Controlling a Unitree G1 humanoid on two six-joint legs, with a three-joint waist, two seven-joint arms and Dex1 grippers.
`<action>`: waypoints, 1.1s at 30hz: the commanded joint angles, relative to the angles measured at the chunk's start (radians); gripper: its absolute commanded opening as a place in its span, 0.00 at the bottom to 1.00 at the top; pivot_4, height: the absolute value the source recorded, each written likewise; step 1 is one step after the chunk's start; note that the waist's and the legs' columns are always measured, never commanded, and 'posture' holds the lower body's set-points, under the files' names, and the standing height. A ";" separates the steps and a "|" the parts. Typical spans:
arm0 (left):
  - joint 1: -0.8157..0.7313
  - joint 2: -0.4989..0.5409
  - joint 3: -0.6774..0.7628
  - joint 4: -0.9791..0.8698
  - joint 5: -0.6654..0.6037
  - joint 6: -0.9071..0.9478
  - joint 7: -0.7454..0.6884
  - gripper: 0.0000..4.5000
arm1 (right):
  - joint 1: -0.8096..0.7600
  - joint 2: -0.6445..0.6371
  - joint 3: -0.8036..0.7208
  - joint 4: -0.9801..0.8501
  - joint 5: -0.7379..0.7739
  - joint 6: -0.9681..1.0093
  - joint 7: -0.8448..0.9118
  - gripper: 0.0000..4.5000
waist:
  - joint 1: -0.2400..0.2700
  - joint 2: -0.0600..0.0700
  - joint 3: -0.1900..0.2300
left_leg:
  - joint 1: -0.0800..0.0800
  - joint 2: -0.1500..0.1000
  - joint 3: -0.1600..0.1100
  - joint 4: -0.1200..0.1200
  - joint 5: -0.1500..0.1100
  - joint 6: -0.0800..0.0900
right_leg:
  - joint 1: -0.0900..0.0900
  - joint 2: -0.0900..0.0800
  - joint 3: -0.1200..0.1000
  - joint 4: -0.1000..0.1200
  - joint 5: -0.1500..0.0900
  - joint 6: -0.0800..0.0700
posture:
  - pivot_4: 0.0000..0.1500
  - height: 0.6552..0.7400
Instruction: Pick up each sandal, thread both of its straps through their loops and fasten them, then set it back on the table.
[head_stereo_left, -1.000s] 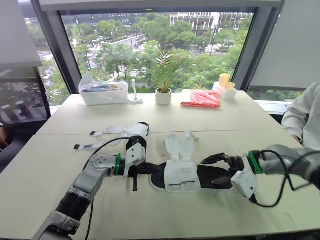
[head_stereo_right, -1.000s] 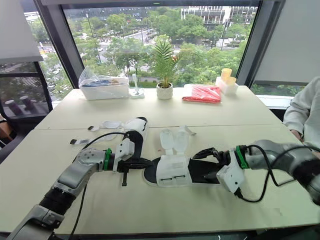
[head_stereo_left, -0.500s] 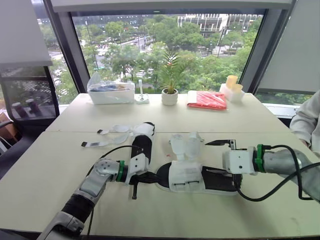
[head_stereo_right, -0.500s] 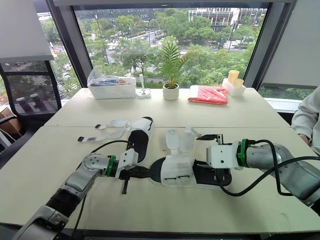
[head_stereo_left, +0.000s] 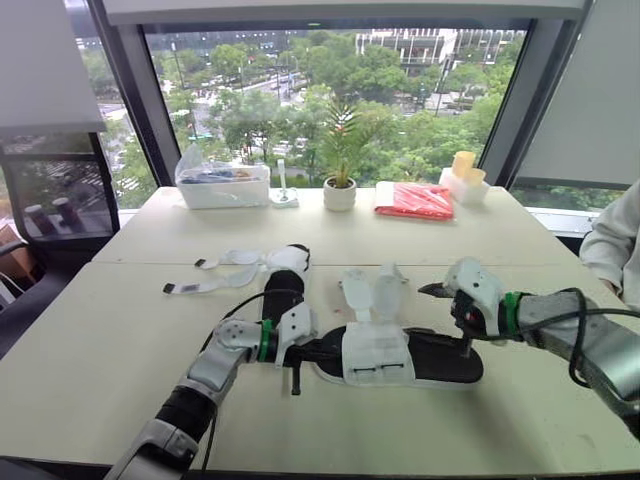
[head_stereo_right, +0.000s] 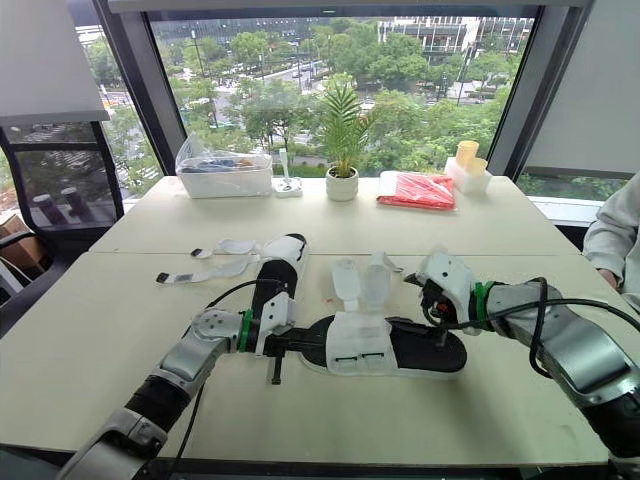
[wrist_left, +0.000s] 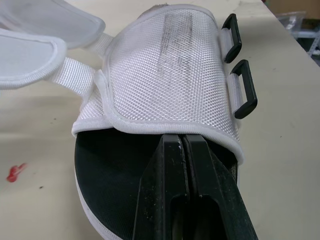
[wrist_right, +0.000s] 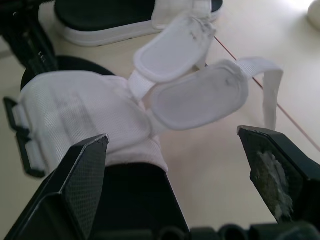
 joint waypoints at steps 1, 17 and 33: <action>-0.026 -0.015 -0.006 0.008 0.012 -0.032 -0.006 0.00 | -0.068 0.063 -0.057 0.081 0.074 0.134 0.010 0.99 | 0.001 0.000 0.000 | 0.000 0.000 0.000 0.000 0.000 0.000 | 0.000 0.000 0.000 0.000 0.000 0.000 | 1.00 0.97; -0.004 -0.021 0.000 0.005 0.031 -0.032 0.011 0.00 | -0.561 0.456 -0.152 0.894 0.098 0.346 0.090 0.99 | -0.006 0.000 0.000 | 0.000 0.000 0.000 0.001 0.000 0.000 | -0.001 0.000 0.000 0.002 0.000 0.000 | 1.00 0.97; 0.028 -0.018 -0.003 -0.050 0.029 -0.011 0.041 0.00 | -0.852 0.527 -0.280 1.368 -0.027 0.142 0.112 0.14 | -0.024 0.001 0.000 | -0.001 -0.001 0.000 -0.001 0.000 -0.001 | -0.002 -0.002 -0.001 0.002 0.000 0.000 | 1.00 0.97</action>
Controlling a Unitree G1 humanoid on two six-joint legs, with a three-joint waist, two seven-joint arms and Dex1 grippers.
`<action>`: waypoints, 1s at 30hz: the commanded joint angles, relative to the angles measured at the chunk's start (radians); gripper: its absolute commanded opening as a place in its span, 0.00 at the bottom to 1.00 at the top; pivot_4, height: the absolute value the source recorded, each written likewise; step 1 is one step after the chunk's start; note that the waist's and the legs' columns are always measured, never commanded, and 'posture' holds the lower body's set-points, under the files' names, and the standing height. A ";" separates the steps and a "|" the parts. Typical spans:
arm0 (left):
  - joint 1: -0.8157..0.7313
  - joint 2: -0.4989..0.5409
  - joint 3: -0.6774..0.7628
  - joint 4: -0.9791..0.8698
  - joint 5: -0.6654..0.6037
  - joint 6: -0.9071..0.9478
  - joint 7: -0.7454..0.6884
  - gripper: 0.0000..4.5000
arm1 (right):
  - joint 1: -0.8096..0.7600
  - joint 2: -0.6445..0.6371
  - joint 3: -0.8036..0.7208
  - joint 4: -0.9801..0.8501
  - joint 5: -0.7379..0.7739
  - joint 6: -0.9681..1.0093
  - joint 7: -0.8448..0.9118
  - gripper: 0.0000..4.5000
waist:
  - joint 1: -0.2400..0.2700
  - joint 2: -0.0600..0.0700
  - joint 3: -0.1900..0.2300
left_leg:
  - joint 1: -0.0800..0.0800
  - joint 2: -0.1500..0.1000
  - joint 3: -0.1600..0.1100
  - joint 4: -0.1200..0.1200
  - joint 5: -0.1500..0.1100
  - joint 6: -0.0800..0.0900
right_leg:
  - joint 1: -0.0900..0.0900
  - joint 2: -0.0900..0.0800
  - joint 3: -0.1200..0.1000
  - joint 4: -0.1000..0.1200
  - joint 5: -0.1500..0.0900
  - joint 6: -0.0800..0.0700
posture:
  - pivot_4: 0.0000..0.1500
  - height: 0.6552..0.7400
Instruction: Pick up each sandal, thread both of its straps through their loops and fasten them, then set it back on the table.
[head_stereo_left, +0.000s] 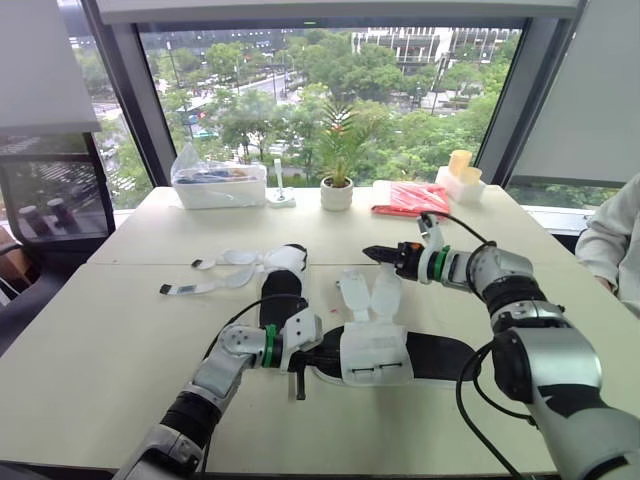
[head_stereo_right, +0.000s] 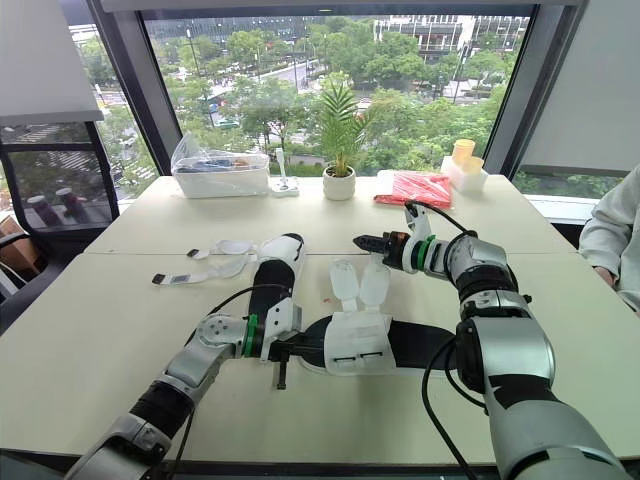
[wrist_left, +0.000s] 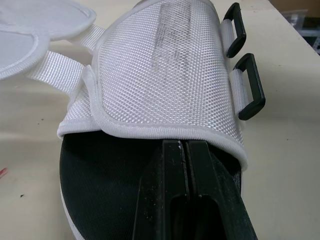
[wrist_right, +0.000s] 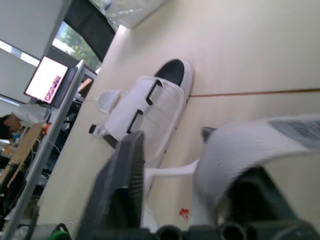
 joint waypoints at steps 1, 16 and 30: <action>0.006 -0.004 0.002 -0.037 -0.002 0.007 0.008 0.00 | -0.050 -0.012 -0.035 -0.011 -0.008 -0.007 0.046 0.01 | -0.002 0.000 0.000 | 0.000 0.000 0.000 0.000 0.000 0.000 | 0.000 0.000 0.000 0.000 0.000 0.000 | 1.00 0.97; 0.017 -0.009 -0.004 -0.053 -0.006 0.027 0.002 0.00 | 0.765 -0.139 0.220 -1.370 -0.288 -0.568 0.108 0.01 | 0.002 0.000 0.000 | -0.006 -0.001 -0.004 -0.003 0.001 -0.002 | -0.004 0.000 -0.002 0.000 0.000 0.000 | 1.00 0.97; 0.019 -0.019 -0.009 -0.047 -0.003 0.035 -0.001 0.00 | 0.938 -0.257 0.315 -1.018 -1.138 -1.894 -0.431 0.06 | 0.000 -0.001 0.000 | 0.003 -0.002 -0.001 -0.002 0.006 -0.009 | 0.003 0.002 -0.001 -0.001 0.000 0.001 | 1.00 0.97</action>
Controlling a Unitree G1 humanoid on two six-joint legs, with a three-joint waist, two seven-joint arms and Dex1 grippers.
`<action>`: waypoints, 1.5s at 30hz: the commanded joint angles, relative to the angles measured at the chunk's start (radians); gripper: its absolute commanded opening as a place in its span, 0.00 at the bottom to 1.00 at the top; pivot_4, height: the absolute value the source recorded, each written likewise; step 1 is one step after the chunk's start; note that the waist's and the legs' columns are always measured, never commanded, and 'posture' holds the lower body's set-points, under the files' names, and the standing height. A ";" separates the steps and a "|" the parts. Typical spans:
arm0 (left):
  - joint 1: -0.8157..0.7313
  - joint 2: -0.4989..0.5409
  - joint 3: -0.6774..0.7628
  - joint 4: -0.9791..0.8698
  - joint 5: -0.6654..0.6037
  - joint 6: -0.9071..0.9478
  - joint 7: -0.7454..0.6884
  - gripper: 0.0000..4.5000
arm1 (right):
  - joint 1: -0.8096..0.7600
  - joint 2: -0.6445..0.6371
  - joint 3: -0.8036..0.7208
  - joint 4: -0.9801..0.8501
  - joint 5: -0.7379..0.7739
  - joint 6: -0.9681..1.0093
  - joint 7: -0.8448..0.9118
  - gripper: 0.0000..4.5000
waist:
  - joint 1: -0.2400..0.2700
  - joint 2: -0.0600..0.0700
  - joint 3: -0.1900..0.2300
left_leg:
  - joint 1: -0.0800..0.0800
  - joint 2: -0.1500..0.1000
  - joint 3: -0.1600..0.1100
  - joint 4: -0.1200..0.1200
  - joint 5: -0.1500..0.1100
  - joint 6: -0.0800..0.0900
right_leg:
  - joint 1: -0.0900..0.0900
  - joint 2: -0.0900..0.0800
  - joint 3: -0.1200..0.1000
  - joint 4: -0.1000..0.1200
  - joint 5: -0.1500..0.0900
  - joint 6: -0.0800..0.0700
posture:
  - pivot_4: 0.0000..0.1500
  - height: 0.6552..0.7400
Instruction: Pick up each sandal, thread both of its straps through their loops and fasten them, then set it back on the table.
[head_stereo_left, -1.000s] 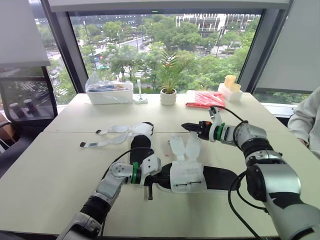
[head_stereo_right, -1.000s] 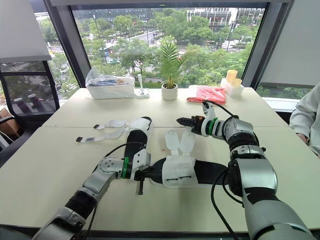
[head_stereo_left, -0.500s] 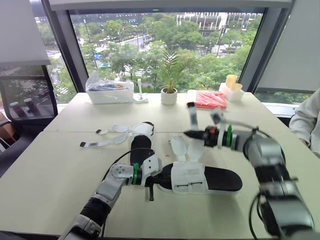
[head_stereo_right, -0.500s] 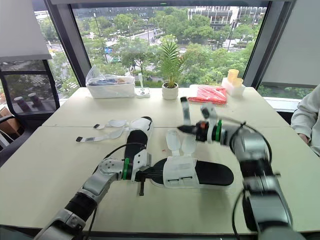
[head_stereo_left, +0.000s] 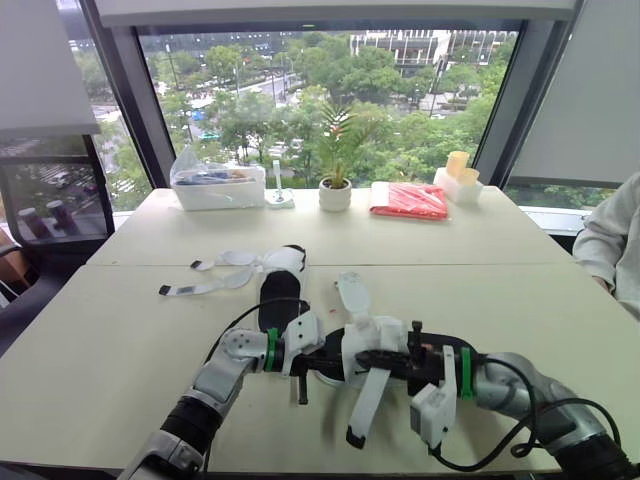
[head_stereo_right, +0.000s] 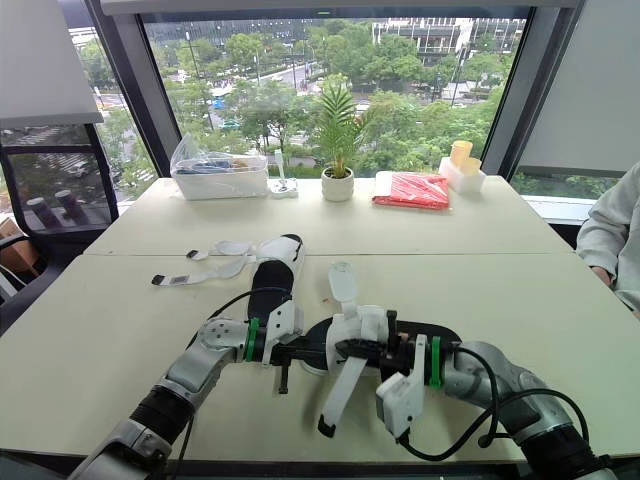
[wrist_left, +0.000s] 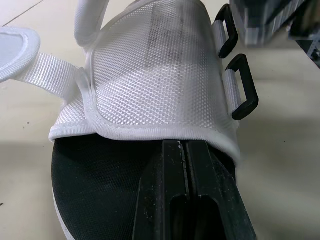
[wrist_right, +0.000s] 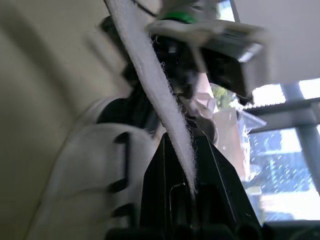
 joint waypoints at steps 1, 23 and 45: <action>-0.004 -0.007 -0.006 -0.013 -0.002 -0.001 -0.003 0.00 | -0.029 -0.018 0.011 0.045 -0.054 -0.080 -0.081 0.13 | 0.000 0.000 0.000 | 0.000 0.000 0.000 0.000 0.000 0.000 | 0.000 0.000 0.000 0.000 0.000 0.000 | 1.00 0.97; -0.016 -0.008 -0.005 0.016 0.005 -0.011 -0.021 0.00 | 0.497 -0.605 -0.225 -0.624 1.126 0.995 0.391 0.85 | 0.005 -0.001 0.001 | 0.016 0.002 -0.006 -0.002 -0.005 0.011 | 0.025 -0.001 -0.002 -0.012 0.000 0.000 | 1.00 0.97; -0.006 -0.012 -0.011 0.003 0.013 -0.011 -0.019 0.00 | 0.158 -0.263 -0.122 -0.511 2.025 2.122 -0.248 0.85 | 0.024 -0.003 0.001 | 0.011 0.002 -0.007 -0.003 -0.007 0.012 | 0.021 -0.004 -0.004 -0.016 0.000 0.000 | 1.00 0.97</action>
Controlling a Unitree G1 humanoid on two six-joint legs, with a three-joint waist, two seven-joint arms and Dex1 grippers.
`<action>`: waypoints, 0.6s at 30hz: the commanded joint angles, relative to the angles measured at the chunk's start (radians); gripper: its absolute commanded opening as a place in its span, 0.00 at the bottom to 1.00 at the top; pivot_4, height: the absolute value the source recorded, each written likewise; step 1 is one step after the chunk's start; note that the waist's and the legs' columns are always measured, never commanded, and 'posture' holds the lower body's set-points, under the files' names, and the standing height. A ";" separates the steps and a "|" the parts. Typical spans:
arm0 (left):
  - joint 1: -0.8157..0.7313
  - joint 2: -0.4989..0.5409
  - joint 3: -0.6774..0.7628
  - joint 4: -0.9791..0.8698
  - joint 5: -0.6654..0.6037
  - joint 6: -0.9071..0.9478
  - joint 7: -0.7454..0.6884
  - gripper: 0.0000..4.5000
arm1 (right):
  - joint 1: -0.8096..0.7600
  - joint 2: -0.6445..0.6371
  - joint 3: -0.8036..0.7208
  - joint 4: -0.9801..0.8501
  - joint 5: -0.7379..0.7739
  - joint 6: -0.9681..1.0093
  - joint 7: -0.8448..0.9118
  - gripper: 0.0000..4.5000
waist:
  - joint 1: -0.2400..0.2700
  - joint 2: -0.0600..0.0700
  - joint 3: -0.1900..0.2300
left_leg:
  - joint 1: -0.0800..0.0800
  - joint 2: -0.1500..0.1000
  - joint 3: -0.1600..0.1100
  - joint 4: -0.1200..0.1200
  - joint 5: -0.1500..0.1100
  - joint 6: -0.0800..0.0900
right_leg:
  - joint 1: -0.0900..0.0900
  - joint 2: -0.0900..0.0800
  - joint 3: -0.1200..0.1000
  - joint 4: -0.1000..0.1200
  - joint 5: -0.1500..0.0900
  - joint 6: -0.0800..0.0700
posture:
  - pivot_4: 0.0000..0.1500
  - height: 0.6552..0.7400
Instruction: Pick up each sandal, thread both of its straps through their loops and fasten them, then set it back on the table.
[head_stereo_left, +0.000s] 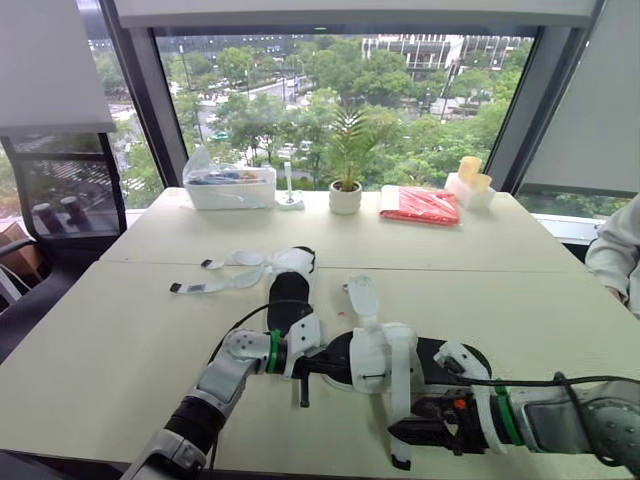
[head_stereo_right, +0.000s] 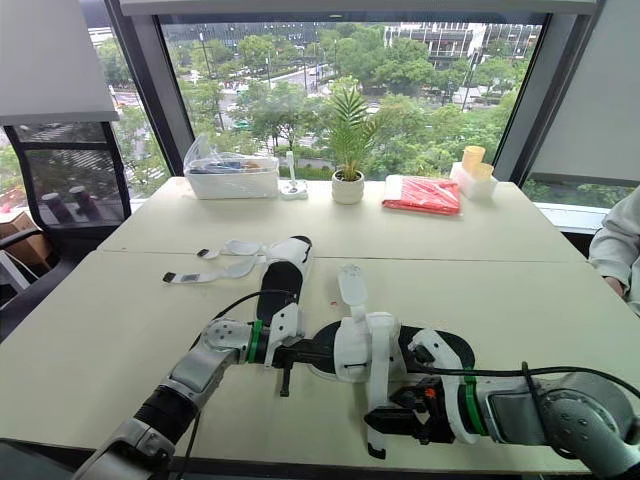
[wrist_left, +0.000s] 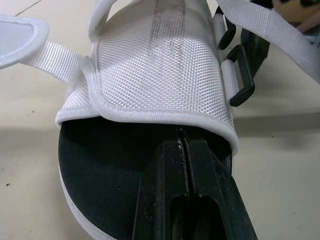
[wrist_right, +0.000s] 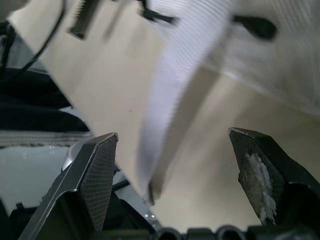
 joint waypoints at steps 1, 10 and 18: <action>0.000 0.001 -0.006 -0.024 0.001 -0.004 -0.001 0.00 | -0.032 0.040 -0.040 0.012 0.082 0.042 -0.031 0.85 | 0.000 0.000 0.000 | 0.000 0.000 0.000 0.000 0.000 0.000 | 0.000 0.000 0.000 0.000 0.000 0.000 | 1.00 0.97; 0.007 0.005 -0.008 -0.038 0.000 0.003 -0.003 0.00 | -0.058 0.099 -0.073 0.019 0.198 0.092 -0.110 0.07 | -0.001 0.000 0.000 | 0.000 0.000 0.000 0.000 0.000 0.000 | 0.000 0.000 0.000 0.000 0.000 0.000 | 1.00 0.97; 0.007 0.004 -0.012 -0.039 0.000 0.005 -0.010 0.00 | -0.265 -0.022 -0.075 0.151 0.356 0.207 -0.039 0.01 | -0.005 0.000 0.000 | -0.002 0.000 0.000 0.000 0.000 0.000 | -0.002 0.000 0.000 0.000 0.000 0.000 | 1.00 0.97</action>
